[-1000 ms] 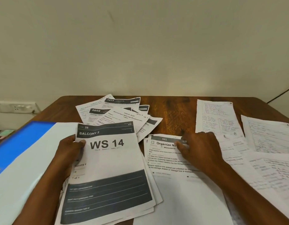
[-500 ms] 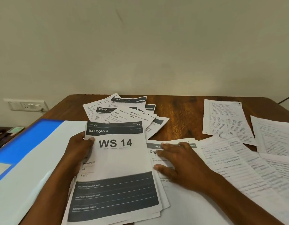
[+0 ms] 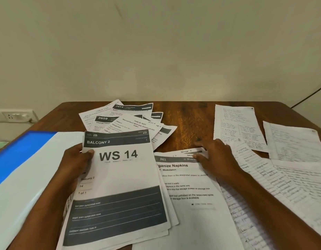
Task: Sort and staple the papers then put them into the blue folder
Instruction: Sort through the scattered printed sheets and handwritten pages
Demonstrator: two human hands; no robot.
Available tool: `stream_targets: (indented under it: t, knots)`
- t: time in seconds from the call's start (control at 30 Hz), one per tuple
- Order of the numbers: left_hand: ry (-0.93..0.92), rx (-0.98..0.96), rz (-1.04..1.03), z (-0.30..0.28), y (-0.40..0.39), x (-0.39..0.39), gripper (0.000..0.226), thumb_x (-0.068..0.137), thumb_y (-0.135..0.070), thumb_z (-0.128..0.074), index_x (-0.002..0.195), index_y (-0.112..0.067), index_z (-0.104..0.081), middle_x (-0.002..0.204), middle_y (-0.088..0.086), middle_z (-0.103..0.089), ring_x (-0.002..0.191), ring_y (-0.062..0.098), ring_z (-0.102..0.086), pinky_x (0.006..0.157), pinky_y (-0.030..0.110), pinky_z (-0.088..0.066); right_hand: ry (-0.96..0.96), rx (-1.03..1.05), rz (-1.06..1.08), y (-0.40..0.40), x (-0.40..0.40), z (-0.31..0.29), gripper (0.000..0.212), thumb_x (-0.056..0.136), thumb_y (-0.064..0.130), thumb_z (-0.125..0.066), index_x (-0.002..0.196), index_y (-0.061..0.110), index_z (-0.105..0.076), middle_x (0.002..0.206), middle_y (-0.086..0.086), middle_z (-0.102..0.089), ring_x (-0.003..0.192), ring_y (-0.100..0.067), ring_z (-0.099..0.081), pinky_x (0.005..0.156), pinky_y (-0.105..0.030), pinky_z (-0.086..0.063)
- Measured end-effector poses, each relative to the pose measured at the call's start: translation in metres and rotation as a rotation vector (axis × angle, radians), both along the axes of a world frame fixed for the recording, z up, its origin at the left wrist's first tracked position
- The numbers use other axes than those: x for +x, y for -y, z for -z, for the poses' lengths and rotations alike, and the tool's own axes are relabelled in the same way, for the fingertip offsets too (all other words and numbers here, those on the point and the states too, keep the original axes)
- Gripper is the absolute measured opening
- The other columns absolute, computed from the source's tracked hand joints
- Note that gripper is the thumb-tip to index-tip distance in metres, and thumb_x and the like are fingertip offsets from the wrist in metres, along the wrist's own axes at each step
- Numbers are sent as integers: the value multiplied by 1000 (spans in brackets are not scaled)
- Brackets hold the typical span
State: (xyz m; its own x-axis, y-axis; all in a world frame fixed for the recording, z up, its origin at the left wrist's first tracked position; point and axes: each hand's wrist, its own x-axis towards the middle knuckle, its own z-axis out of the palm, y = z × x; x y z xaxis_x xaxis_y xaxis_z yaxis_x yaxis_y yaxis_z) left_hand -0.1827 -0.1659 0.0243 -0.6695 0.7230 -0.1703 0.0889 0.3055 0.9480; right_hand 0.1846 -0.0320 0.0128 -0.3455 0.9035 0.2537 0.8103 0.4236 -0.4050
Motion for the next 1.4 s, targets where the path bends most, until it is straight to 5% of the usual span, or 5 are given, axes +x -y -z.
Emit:
stream_targets:
  t: [0.4, 0.57, 1.0, 1.2, 1.4]
  knots:
    - [-3, 39, 22, -1, -3, 5, 16, 109, -20, -54, 121, -19, -64, 106, 3, -76, 89, 27, -74, 76, 41, -56, -264, -100, -24, -26, 4, 14, 13, 86, 19, -84, 93, 29, -79, 92, 15, -74, 87, -6, -66, 82, -37, -56]
    - [-47, 95, 25, 8, -7, 14, 34, 104, -12, -63, 134, -27, -57, 117, 4, -77, 94, 26, -77, 78, 46, -63, -381, 7, 14, -24, 5, 18, 9, 92, 19, -78, 87, 26, -77, 84, 19, -71, 77, 5, -63, 65, -14, -42]
    - [-17, 212, 55, 7, -13, 29, 52, 101, -15, -67, 144, -39, -53, 122, 0, -71, 91, 18, -74, 61, 33, -60, -868, 274, 208, -29, 22, -17, 8, 94, 22, -76, 101, 20, -78, 93, 13, -75, 81, -4, -71, 74, -21, -58]
    - [72, 241, 77, 10, -16, 30, 47, 101, -10, -67, 140, -35, -60, 104, -5, -82, 91, 22, -80, 85, 50, -64, -1192, 343, 279, -30, 32, -41, 12, 92, 22, -79, 104, 22, -77, 99, 4, -77, 90, -14, -74, 73, -16, -58]
    - [175, 273, 86, 16, -18, 30, 44, 99, -1, -66, 133, -28, -65, 100, -15, -78, 82, 11, -79, 57, 21, -60, -1321, 378, 275, -28, 43, -68, 10, 91, 31, -80, 100, 27, -78, 100, -1, -79, 92, -17, -75, 79, -35, -62]
